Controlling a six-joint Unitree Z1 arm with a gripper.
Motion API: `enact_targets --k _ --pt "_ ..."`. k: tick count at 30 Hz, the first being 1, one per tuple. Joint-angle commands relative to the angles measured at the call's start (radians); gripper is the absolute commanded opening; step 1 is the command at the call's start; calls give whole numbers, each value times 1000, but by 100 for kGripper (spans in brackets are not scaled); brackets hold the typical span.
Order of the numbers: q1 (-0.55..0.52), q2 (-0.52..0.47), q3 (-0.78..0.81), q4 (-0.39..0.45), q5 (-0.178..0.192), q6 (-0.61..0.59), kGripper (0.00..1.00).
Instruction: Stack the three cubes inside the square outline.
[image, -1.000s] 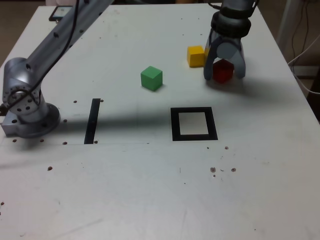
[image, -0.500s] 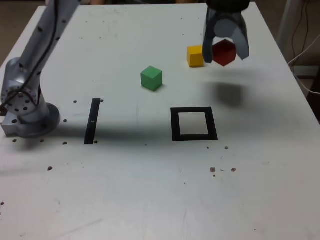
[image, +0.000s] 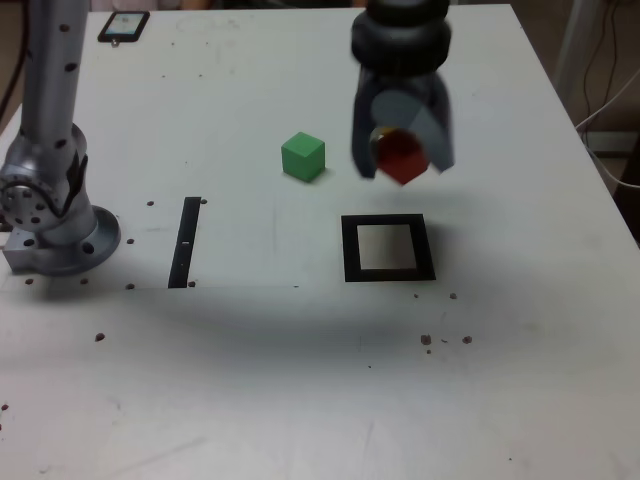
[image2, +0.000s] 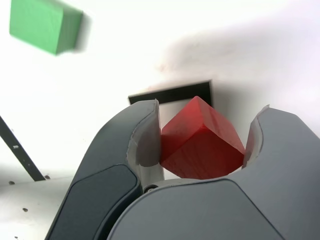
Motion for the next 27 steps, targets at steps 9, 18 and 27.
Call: enact_targets --k 9,18,27 --pt "-42 -87 299 -133 -12 -21 32" --pt "-118 -44 274 -184 -17 -27 32" --pt "-131 14 224 -195 -8 -15 33"
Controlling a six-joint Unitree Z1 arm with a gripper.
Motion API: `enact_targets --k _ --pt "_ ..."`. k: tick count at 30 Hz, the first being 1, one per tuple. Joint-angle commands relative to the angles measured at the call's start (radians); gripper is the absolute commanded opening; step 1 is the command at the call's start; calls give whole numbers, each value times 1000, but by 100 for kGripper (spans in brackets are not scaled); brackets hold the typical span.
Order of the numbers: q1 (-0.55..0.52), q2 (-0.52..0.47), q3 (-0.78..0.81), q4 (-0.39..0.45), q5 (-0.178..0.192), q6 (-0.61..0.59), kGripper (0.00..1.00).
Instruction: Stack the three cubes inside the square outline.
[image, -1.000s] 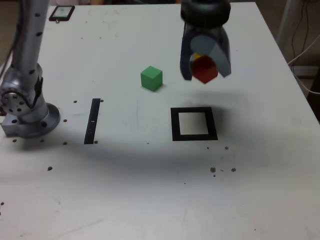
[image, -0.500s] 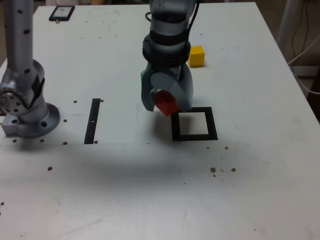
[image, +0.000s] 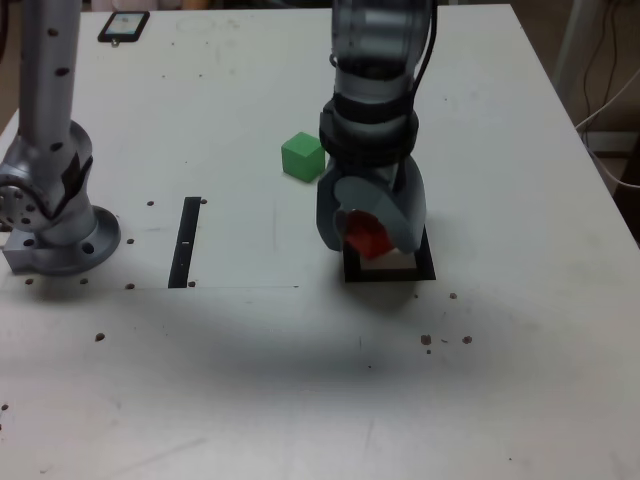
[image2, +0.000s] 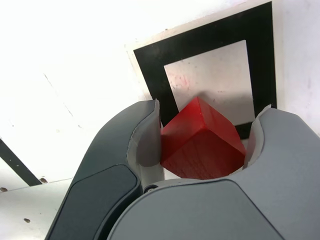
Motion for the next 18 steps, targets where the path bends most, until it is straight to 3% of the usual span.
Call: enact_targets --k 1,10,18 --pt "2 10 -10 -2 8 3 34" --pt "18 30 -16 -10 28 13 41" --pt "28 44 -19 -25 23 23 57"
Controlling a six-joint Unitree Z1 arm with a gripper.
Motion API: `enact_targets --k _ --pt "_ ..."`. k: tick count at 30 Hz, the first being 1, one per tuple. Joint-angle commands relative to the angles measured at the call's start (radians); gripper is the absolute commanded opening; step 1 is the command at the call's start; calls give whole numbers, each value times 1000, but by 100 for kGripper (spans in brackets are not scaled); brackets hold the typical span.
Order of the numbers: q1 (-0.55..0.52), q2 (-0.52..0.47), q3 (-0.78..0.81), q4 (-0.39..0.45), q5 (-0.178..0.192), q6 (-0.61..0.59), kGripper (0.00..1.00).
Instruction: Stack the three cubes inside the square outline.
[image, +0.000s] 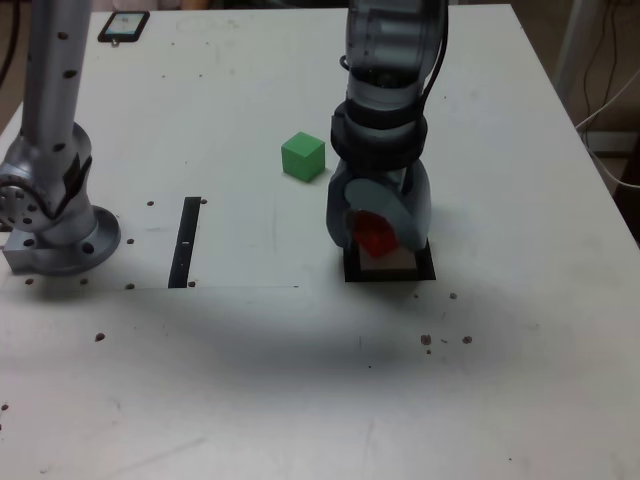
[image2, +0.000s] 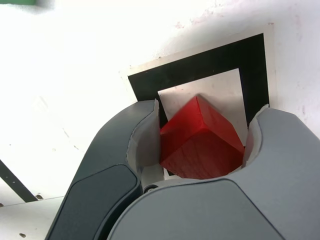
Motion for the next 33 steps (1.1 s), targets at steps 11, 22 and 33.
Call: enact_targets --k 11,22,33 --pt "2 19 13 -42 -38 14 65" --pt "2 -20 -1 26 -3 14 99" --pt "9 -98 -104 185 21 35 99"
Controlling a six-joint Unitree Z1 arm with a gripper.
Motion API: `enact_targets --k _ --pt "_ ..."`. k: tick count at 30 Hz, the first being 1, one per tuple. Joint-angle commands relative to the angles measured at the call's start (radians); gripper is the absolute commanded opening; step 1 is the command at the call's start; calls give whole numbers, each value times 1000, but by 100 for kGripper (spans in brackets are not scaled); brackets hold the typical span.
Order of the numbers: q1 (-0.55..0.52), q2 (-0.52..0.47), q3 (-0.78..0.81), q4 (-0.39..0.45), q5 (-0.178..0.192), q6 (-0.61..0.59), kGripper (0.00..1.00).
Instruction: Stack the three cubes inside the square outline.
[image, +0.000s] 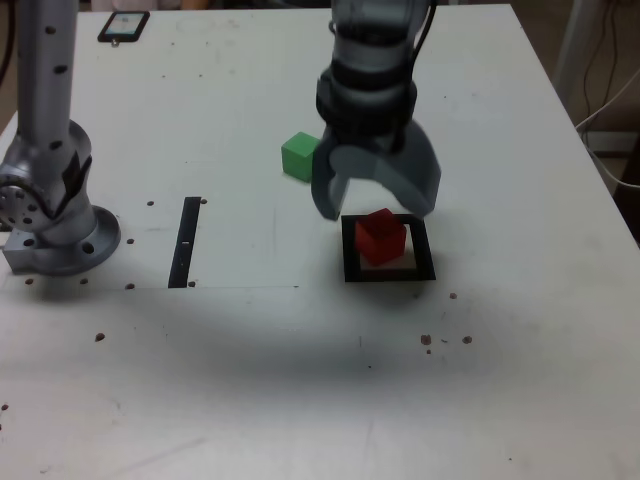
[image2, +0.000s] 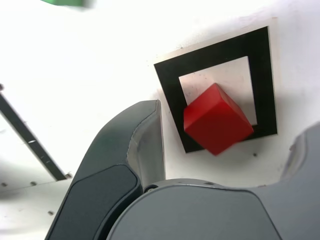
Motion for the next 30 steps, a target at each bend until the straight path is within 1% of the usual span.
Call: enact_targets --k 1,4,8,12,16,19,23,30 --pt "14 -24 -31 30 10 25 99" --pt "56 -31 -81 74 21 92 99" --pt "155 -16 -157 125 37 216 99" --pt "275 19 -237 148 55 335 99" --pt "401 76 -330 168 63 427 100" --pt "464 118 -395 188 65 466 99" --pt "515 168 -466 216 64 499 98" --pt "549 222 -476 213 66 506 96"
